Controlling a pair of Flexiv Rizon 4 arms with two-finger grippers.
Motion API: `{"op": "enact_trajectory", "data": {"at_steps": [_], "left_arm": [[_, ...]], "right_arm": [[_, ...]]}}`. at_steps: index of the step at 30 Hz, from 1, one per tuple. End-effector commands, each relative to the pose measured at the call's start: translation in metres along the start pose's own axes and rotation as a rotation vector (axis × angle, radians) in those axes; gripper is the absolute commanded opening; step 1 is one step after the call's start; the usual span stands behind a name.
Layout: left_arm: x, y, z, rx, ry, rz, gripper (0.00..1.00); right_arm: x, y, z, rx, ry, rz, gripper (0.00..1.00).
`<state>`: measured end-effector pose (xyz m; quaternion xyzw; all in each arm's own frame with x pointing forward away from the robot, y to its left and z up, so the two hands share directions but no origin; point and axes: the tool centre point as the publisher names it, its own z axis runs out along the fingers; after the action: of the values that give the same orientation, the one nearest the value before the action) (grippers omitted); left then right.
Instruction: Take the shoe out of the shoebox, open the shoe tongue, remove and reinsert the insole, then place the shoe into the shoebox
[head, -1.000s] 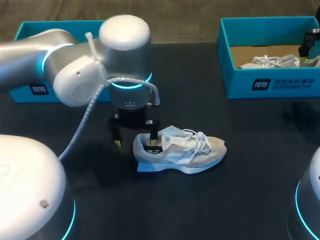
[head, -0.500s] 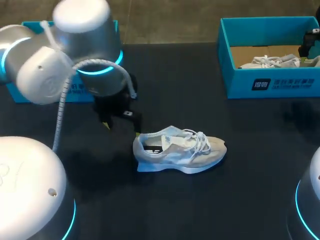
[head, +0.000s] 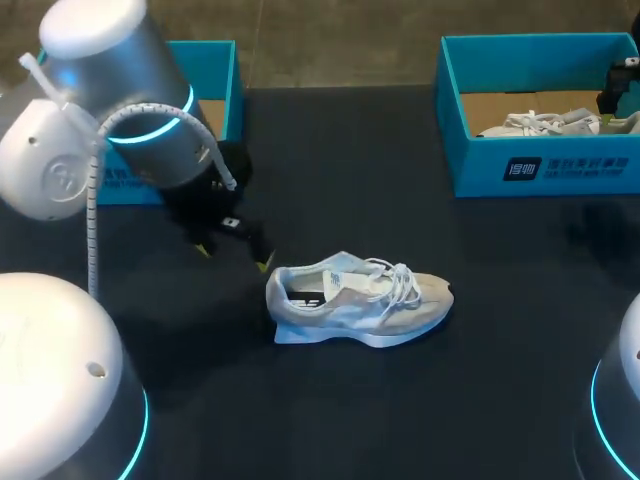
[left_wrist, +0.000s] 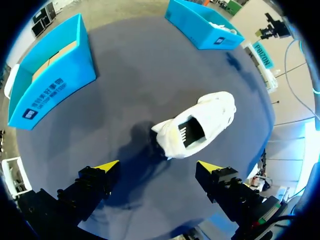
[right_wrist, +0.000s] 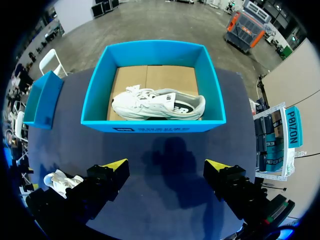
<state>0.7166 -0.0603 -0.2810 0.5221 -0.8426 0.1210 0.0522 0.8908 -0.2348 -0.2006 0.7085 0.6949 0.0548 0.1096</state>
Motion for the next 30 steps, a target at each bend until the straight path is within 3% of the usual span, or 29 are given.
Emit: {"op": "enact_trajectory", "data": {"at_steps": [1,5,8,19,30], "left_arm": [[-0.01,0.008,0.02,0.194,0.106,0.121,1.0],[-0.017,0.003,0.024,0.365,0.152,0.195,1.0],[-0.021,0.0,0.024,0.436,0.171,0.228,1.0],[-0.029,0.014,0.014,0.452,0.303,0.436,1.0],[-0.038,0.019,0.013,0.455,0.268,0.537,1.0]], "right_arm": [[0.0,-0.001,0.0,-0.002,-0.001,0.0,1.0],[0.0,-0.001,0.0,-0.002,-0.001,0.0,1.0],[0.0,-0.001,0.0,-0.002,-0.001,0.0,1.0],[0.0,-0.001,0.0,-0.002,-0.001,0.0,1.0],[0.0,-0.001,0.0,-0.002,-0.001,0.0,1.0]]}}
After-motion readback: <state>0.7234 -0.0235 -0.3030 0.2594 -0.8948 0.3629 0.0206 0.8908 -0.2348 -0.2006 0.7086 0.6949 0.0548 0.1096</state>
